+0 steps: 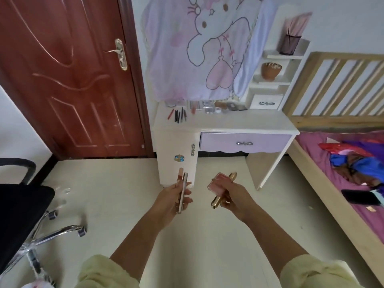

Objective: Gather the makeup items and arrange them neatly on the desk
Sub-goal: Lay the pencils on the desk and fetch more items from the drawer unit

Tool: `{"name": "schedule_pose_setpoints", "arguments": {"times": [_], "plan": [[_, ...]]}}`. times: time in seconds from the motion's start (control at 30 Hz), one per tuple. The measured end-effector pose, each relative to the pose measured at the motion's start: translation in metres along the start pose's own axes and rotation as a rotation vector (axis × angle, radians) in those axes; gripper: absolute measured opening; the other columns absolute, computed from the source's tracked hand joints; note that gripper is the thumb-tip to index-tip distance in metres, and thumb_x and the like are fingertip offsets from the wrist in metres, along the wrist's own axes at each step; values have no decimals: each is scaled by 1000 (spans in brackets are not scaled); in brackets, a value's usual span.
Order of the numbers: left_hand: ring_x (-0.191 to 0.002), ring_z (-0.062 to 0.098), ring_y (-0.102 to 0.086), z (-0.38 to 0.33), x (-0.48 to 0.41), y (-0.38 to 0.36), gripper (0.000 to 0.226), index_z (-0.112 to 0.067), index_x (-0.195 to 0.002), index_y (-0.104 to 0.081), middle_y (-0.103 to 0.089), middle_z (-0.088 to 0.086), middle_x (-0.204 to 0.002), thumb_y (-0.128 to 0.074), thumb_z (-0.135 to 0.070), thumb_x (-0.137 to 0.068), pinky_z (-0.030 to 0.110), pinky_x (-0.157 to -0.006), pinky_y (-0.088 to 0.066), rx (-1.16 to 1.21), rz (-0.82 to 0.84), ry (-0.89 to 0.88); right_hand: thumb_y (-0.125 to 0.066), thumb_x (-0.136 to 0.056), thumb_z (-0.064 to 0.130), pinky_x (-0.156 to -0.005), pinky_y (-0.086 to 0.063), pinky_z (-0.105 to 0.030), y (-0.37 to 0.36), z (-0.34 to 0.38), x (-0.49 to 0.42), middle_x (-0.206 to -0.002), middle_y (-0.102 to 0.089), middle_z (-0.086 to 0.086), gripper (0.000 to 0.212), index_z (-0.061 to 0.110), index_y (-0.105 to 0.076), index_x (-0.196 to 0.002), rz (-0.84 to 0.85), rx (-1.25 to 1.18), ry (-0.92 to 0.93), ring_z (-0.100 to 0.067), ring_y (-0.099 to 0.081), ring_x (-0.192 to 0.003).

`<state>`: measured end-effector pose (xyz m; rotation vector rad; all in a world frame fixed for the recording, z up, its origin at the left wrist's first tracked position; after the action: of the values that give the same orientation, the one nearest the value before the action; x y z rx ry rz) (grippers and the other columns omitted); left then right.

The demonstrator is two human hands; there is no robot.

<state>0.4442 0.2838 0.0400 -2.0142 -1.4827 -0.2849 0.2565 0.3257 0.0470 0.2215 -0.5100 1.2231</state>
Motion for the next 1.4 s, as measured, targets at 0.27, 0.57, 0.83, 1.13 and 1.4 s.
{"name": "schedule_pose_setpoints", "arguments": {"times": [0.27,0.57,0.83,1.13,1.4], "plan": [[-57,13,-50,-55,-157,-51,40,-5,-113,-63,-56,1,-69,-55,-40,-95,23,-52,-44,9,42,67,-66,-88,22,-49,-41,-29,34,63,-144,-67,-50,-6,15,7,-64,-92,-47,-137,-14,-18,-42,-53],[-57,12,-51,-152,-337,-99,37,-8,-107,-63,-56,0,-69,-55,-42,-95,24,-56,-42,-56,138,84,-57,-92,14,-36,-28,-19,57,159,-302,-67,-52,-4,22,21,-50,-73,-123,-192,-33,-13,-44,-48],[-53,12,-50,-170,-448,-127,34,-4,-111,-62,-56,1,-68,-49,-34,-99,23,-54,-42,-58,121,108,-64,-86,13,-39,-29,-20,96,194,-412,-73,-68,-10,10,4,-68,-85,-216,9,-18,-13,-44,-48],[-68,15,-61,-174,-578,-164,30,-10,-109,-62,-65,6,-87,-43,-33,-102,25,-65,-49,-330,33,103,-64,-91,18,-33,-30,-16,167,239,-562,-52,-58,-11,24,0,-60,-76,-287,207,-101,-10,-47,-31],[-64,15,-66,-165,-646,-172,41,-10,-102,-65,-68,6,-75,-45,-45,-98,23,-59,-51,-434,-134,192,-61,-90,6,-39,-35,-22,217,266,-679,-59,-59,-11,7,0,-64,-88,-248,359,-206,-17,-50,-48]]}}
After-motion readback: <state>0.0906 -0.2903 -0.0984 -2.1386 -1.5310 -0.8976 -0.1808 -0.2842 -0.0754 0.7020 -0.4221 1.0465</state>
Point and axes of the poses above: each hand's wrist, its own x-axis away from the middle knuckle, its own y-axis out of the back of the hand, z = x × y, the point moved 5 cm from there along -x, towards the middle knuckle
